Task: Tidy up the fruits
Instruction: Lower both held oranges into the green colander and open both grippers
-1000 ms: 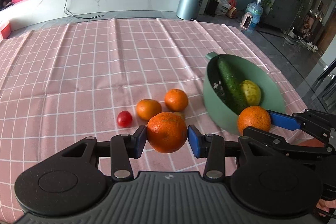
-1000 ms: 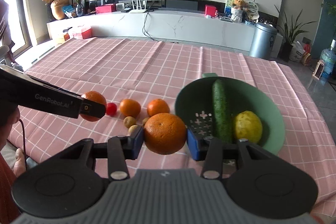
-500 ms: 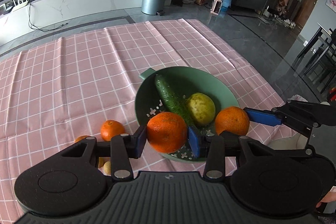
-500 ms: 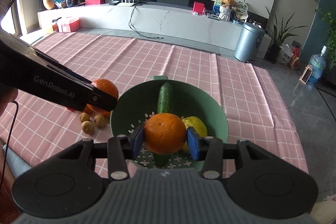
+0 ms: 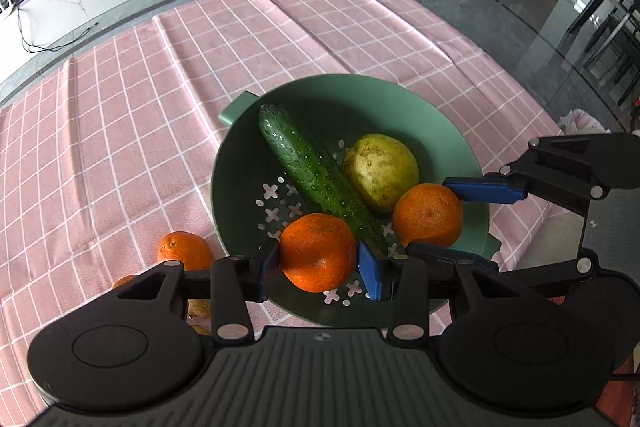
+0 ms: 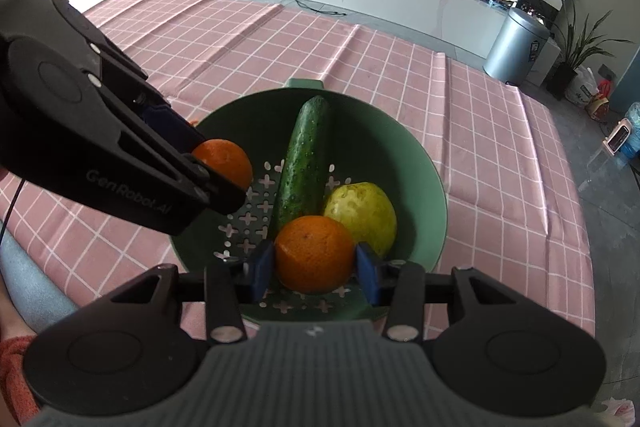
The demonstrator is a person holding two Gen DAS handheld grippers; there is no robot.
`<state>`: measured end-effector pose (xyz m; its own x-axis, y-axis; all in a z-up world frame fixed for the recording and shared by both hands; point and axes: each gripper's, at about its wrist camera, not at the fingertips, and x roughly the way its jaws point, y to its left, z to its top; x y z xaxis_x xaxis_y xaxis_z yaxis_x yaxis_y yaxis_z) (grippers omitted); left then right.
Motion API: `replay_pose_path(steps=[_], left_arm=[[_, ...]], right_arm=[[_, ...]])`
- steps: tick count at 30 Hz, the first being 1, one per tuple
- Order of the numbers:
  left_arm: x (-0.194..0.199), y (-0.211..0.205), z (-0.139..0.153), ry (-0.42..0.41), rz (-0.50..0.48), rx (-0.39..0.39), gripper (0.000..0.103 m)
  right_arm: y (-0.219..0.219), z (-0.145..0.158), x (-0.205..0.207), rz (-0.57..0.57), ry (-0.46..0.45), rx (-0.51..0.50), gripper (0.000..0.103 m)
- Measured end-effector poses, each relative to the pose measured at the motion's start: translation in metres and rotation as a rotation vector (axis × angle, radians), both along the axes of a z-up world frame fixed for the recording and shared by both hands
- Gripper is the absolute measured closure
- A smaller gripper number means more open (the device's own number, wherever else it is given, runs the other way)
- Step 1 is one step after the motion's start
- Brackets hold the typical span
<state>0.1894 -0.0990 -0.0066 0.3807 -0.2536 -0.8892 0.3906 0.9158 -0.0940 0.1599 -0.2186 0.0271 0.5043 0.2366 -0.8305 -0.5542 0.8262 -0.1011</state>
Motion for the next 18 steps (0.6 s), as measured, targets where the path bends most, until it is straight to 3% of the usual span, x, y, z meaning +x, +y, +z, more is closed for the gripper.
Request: replay_pose_path(steps=[8,14,18], left_arm=[[0.016,-0.005,-0.015,0.064,-0.022,0.042,0.055],[0.018,-0.016,-0.022,0.063,-0.046,0.103,0.055],[0.018,-0.017,-0.027,0.079,-0.047,0.102,0.055]], right_arm=[[0.008,-0.015,0.015,0.044,0.072,-0.026,0.062],[0.01,-0.021,0.018,0.047,0.097,-0.034,0.061],[0.009,-0.02,0.022,0.036,0.116,-0.032,0.061]])
